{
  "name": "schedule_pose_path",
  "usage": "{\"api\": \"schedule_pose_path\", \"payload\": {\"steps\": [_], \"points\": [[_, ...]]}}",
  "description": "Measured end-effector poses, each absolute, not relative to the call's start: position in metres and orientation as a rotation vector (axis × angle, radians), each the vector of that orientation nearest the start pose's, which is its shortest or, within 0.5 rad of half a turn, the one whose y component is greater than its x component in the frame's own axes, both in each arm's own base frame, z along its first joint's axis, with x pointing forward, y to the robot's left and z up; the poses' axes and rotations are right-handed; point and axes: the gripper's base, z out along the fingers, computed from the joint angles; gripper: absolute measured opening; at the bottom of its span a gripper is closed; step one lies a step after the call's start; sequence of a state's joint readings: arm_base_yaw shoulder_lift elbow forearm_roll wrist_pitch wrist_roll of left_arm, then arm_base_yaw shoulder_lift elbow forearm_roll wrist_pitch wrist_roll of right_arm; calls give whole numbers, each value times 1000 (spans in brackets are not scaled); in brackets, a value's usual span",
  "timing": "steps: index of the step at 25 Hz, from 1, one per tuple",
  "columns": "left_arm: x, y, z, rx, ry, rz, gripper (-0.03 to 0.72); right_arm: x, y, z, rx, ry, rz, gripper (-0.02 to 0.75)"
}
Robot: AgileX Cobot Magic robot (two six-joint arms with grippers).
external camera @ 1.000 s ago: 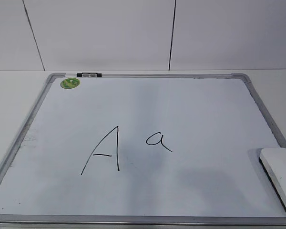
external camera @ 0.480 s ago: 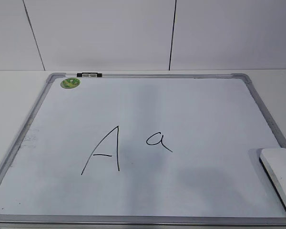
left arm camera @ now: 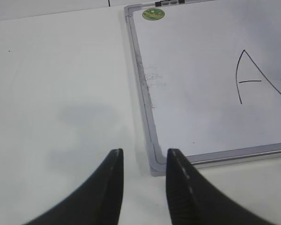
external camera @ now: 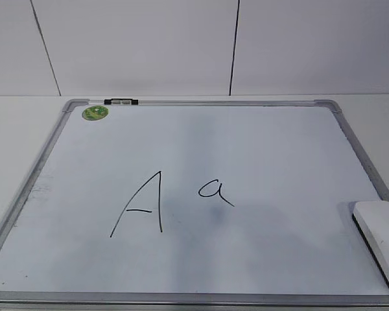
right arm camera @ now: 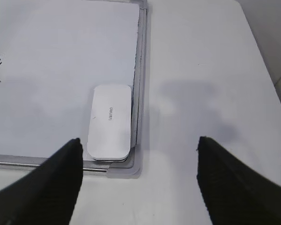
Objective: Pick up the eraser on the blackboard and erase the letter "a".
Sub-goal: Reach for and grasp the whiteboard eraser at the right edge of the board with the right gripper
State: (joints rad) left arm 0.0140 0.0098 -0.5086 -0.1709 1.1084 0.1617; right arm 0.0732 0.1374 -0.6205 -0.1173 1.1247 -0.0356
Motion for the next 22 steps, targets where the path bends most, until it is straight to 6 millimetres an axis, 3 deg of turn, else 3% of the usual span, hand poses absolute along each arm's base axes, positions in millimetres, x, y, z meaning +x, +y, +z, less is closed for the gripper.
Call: {"api": "schedule_pose_path", "payload": {"steps": [8, 22], "points": [[-7, -14, 277, 166, 2076, -99, 235, 38, 0, 323, -162, 2222, -35, 576], [-7, -14, 277, 166, 2076, -99, 253, 99, 19, 312, -184, 2505, 166, 662]]}}
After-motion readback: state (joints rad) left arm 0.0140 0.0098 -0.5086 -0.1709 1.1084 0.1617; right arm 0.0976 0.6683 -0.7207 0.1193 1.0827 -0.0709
